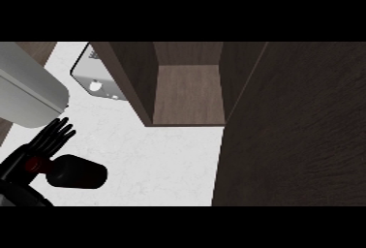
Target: Pick up the wine, place it into the cabinet and close the cabinet
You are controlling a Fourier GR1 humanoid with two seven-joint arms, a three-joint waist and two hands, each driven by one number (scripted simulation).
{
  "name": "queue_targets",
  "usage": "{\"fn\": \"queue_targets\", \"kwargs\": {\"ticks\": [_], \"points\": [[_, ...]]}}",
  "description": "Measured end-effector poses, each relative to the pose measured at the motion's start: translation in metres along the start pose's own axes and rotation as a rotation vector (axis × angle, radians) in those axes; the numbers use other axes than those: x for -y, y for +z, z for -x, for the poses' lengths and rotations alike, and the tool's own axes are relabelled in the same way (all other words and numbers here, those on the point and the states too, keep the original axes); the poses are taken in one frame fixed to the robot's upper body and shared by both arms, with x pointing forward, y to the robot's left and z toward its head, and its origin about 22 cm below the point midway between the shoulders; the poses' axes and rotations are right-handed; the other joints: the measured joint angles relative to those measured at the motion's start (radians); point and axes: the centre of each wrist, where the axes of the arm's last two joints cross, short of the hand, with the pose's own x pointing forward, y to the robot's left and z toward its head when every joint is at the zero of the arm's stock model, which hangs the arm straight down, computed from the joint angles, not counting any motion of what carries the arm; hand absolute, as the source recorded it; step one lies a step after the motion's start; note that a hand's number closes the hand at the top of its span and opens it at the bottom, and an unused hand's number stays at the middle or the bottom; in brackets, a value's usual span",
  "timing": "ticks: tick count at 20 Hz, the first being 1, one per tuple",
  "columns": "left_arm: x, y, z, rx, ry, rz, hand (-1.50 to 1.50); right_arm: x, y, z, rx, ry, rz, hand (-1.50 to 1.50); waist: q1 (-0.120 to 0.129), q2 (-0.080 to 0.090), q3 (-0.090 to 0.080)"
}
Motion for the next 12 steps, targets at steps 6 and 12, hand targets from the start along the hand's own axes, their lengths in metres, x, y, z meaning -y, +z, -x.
{"fn": "queue_targets", "kwargs": {"ticks": [6, 12], "points": [[-0.002, -0.001, 0.031, -0.053, -0.012, -0.030, -1.50, 0.004, 0.000, -0.001, 0.010, 0.018, 0.008, -1.50, -0.002, 0.001, 0.000], [0.001, 0.005, 0.058, -0.102, -0.025, -0.051, -1.50, 0.004, -0.002, -0.001, 0.016, 0.021, 0.000, -1.50, -0.004, 0.001, -0.001]]}}
